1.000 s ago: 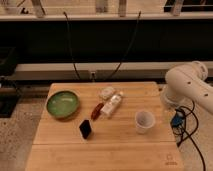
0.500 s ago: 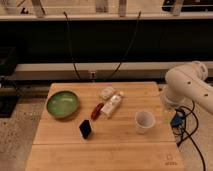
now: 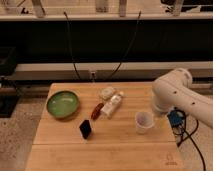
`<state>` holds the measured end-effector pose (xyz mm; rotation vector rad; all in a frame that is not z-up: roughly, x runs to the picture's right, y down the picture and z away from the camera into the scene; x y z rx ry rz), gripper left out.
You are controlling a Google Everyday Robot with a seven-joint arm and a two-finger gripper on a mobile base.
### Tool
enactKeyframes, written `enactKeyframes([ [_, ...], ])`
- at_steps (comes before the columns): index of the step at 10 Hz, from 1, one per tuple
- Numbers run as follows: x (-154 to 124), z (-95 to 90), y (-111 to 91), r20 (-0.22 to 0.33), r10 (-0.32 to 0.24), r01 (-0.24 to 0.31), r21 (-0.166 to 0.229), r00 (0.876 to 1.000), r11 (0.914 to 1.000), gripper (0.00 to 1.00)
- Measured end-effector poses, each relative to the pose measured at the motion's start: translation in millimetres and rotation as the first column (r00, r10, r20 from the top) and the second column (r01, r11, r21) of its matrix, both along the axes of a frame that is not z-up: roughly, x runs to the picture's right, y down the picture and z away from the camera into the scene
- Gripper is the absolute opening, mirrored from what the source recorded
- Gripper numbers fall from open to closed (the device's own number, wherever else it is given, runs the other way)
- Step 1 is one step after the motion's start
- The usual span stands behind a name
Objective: Knock the eraser over
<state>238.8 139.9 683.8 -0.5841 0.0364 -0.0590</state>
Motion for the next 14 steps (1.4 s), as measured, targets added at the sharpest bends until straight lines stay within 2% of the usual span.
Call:
enactKeyframes([
  [2, -5, 0.4, 8, 0.022, -0.031, 0.031, -0.007, 0.999, 0.9995, 0.80],
  [5, -44, 3.5, 23, 0.070, -0.089, 0.091, -0.017, 0.994, 0.9957, 0.80],
  [8, -64, 4.5, 33, 0.107, -0.140, 0.143, -0.020, 0.984, 0.9895, 0.80],
  [9, -96, 5.3, 36, 0.140, -0.176, 0.180, -0.017, 0.974, 0.9836, 0.80],
  [11, -118, 7.7, 42, 0.169, -0.214, 0.220, -0.016, 0.962, 0.9753, 0.80],
  [12, -122, 9.6, 45, 0.186, -0.236, 0.243, -0.013, 0.954, 0.9700, 0.80],
  [14, -120, 10.4, 48, 0.200, -0.251, 0.259, -0.013, 0.947, 0.9658, 0.80],
])
